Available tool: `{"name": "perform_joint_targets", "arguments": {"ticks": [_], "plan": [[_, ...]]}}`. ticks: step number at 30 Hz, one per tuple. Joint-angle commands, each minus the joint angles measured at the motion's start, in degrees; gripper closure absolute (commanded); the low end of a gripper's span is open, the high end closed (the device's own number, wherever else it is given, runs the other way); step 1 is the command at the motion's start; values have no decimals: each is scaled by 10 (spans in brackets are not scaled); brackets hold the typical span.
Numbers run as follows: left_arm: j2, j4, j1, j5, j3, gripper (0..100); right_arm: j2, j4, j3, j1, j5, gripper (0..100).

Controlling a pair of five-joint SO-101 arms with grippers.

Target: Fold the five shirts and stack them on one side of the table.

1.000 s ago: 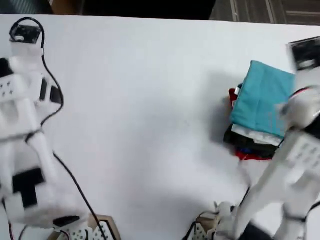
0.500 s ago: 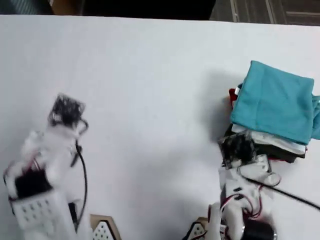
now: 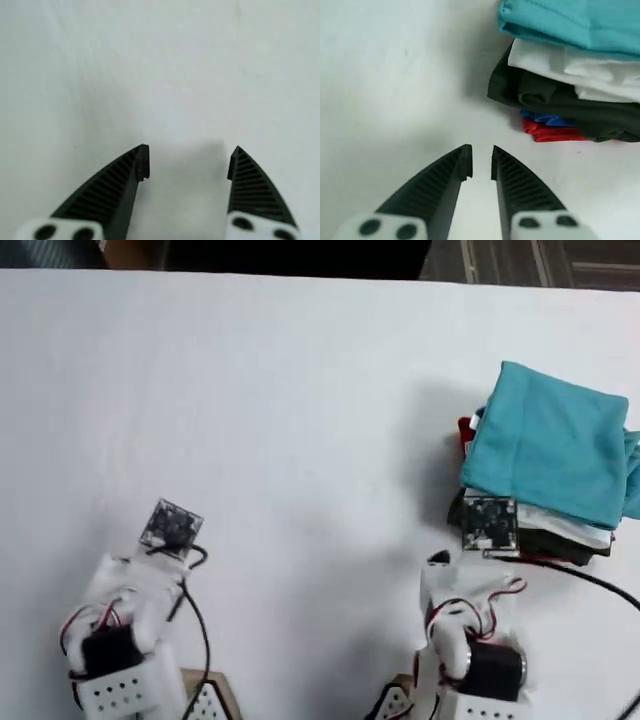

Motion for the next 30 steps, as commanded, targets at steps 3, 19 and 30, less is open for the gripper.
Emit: {"name": "perform_joint_targets", "arguments": {"ticks": [3,19,30], "plan": [[-11,-10,7,206,10,726,-4,-32,49,-46,-2,930],[-7,-22,385,372,32,727,0,-84,161,-115,38,928],[-7,-22,167,350,33,727,0,-84,161,-117,38,928]]}}
